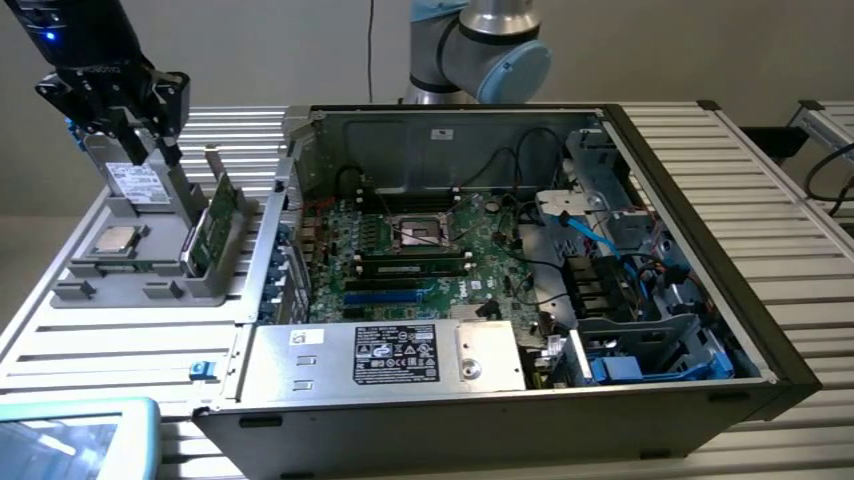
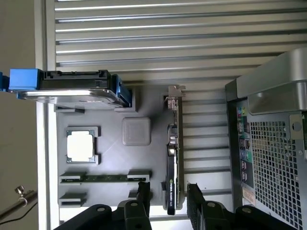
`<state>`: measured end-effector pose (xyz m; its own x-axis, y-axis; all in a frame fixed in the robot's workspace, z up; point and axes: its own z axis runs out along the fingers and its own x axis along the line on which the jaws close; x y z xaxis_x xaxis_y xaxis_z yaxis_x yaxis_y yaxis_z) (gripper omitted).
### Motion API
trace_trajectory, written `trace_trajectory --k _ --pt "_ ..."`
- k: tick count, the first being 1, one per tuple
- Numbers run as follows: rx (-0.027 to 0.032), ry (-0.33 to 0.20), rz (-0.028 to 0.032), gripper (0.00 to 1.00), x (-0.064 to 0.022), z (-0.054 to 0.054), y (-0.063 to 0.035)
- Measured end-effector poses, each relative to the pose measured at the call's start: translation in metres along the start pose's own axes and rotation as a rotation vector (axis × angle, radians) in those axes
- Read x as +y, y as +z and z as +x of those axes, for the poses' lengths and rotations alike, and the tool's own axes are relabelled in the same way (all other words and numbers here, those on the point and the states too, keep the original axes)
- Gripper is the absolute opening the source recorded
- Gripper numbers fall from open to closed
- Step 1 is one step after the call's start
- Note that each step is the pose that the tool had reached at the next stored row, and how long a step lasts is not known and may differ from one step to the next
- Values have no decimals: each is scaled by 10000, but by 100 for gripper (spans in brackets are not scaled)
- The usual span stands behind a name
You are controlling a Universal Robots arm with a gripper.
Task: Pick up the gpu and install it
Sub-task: 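Pick up the gpu and move the gpu toward the slot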
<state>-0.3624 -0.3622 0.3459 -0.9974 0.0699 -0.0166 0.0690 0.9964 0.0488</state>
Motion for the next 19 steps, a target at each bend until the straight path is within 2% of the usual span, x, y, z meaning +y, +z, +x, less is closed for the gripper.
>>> trace_trajectory --k 10,19 --pt "9 0 0 45 -1 -1 3" --pt "10 0 -4 45 -38 -8 163"
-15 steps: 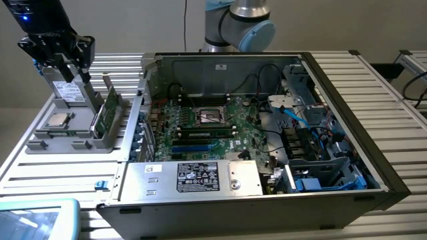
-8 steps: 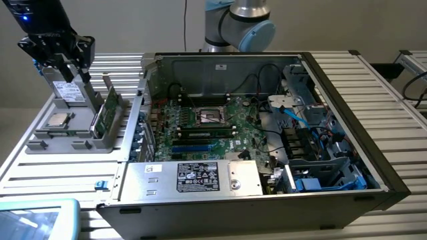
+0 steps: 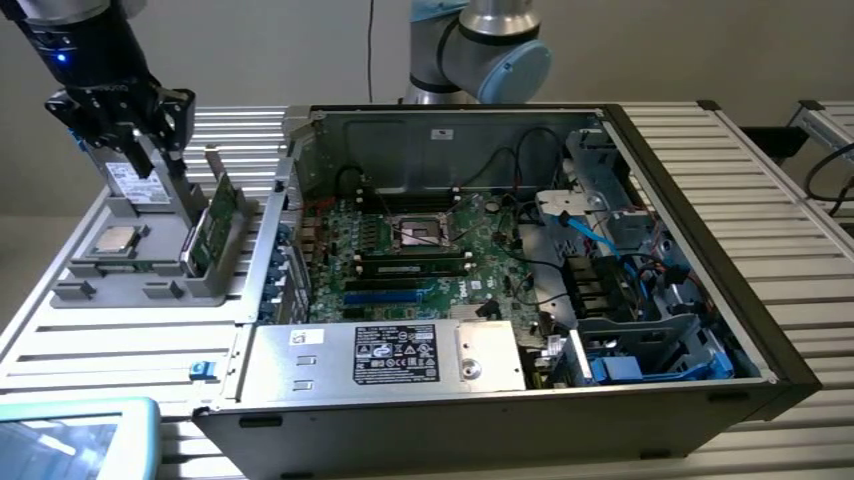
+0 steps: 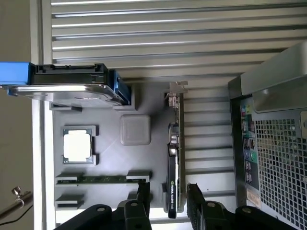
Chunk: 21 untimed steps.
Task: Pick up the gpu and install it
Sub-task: 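Pick up the gpu and move the gpu toward the slot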
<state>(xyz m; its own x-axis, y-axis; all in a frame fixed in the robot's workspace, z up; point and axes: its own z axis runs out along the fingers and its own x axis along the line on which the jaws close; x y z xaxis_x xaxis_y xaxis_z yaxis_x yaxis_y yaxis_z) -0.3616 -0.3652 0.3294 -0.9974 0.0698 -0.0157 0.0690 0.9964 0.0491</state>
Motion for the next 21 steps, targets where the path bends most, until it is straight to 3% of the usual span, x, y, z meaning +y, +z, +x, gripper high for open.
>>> trace_trajectory --k 6,21 --pt "0 0 -1 45 -29 -170 109" --pt "-1 1 0 45 -2 -170 384"
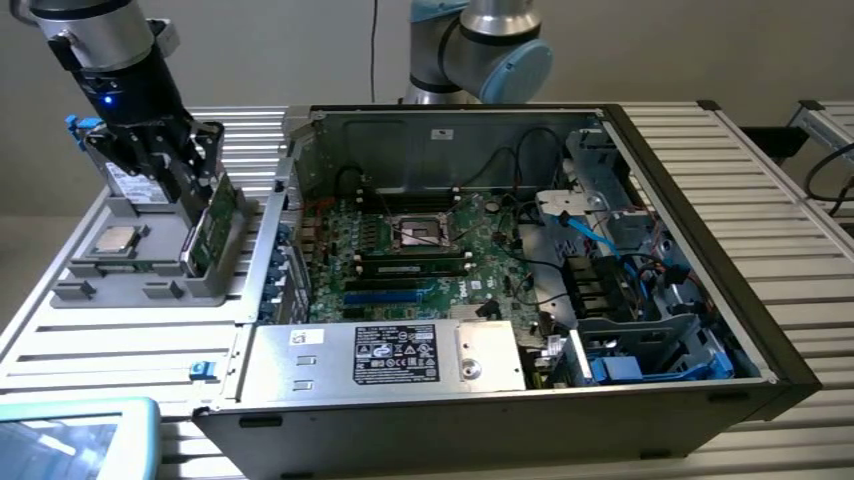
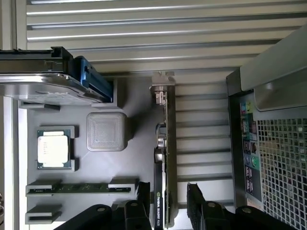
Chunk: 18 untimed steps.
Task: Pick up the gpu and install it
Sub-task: 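Pick up the gpu and move the gpu toward the slot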
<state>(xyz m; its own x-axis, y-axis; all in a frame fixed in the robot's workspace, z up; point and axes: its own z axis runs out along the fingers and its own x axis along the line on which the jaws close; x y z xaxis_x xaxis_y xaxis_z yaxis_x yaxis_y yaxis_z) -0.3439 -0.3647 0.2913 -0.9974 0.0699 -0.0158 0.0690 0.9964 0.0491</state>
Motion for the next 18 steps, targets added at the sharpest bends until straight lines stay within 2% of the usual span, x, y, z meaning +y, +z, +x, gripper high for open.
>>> trace_trajectory --k 10,18 --pt "1 0 0 45 43 35 185" --pt "2 -22 -1 45 35 85 328"
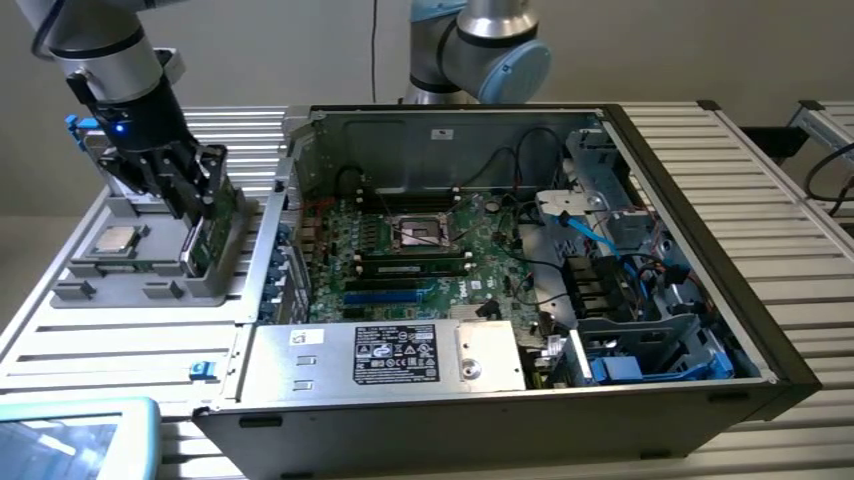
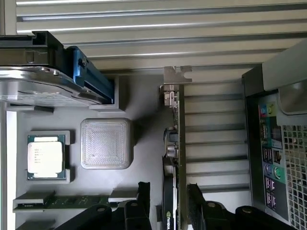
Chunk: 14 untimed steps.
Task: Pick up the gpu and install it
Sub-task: 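Pick up the gpu and move the gpu toward the slot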
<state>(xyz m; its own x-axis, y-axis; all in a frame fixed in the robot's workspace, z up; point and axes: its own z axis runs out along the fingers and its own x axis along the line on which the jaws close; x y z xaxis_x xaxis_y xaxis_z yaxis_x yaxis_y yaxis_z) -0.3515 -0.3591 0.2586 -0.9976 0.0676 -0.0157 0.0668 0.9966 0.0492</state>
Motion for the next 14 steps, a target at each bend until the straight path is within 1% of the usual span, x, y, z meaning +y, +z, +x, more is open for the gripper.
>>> trace_trajectory --k 8,14 --pt "1 -19 0 45 -11 2 146" --pt "3 -18 -1 45 -11 2 155"
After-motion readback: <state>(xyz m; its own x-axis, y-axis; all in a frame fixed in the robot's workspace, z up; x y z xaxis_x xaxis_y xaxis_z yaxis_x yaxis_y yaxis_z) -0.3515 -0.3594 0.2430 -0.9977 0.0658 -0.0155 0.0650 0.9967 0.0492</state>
